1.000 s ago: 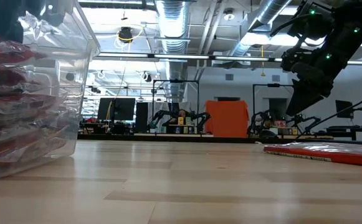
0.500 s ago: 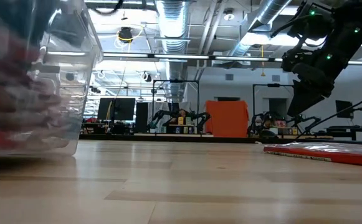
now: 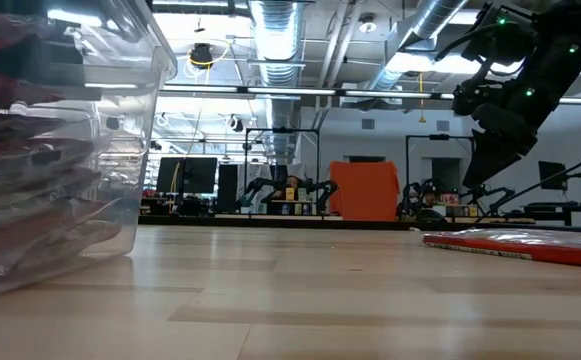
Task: Sort popcorn bags into baskets
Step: Adjust the popcorn bag in the transparent bin
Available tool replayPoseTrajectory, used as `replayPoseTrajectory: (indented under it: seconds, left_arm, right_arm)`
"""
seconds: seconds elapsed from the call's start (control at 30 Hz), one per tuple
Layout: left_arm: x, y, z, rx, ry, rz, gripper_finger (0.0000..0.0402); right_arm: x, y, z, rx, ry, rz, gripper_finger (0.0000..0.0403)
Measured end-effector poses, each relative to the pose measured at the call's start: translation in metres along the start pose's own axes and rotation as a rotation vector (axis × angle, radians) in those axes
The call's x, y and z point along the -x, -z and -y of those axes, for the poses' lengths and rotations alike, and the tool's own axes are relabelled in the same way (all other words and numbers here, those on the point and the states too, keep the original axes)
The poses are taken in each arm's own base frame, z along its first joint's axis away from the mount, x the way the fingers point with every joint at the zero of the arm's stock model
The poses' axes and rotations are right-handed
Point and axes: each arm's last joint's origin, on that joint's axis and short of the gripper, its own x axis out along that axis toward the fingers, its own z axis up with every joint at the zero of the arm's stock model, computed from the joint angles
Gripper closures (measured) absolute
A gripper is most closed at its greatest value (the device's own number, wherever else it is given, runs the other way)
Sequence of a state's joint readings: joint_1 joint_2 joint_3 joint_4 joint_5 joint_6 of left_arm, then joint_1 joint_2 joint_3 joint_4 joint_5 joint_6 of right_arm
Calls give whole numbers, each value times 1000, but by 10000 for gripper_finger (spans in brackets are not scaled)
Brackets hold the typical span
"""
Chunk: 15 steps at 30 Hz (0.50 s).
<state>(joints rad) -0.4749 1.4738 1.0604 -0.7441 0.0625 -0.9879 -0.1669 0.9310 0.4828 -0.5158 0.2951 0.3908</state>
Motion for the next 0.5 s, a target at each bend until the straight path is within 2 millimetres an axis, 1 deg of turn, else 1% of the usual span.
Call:
replayPoseTrajectory:
  seconds: [0.27, 0.37, 0.43, 0.5]
  left_arm:
    - [9, -15, -1, 38, -11, 55, 401]
    - [17, -19, 3, 55, 0, 55, 401]
    - [25, -19, 4, 80, -26, 28, 401]
    - [33, -12, 6, 67, -79, -4, 401]
  right_arm:
    - [0, 0, 0, 5, 0, 1, 285]
    - [0, 0, 0, 7, -1, 0, 285]
    - [0, 0, 0, 7, -3, -1, 285]
    - [0, 0, 0, 7, -4, -1, 285]
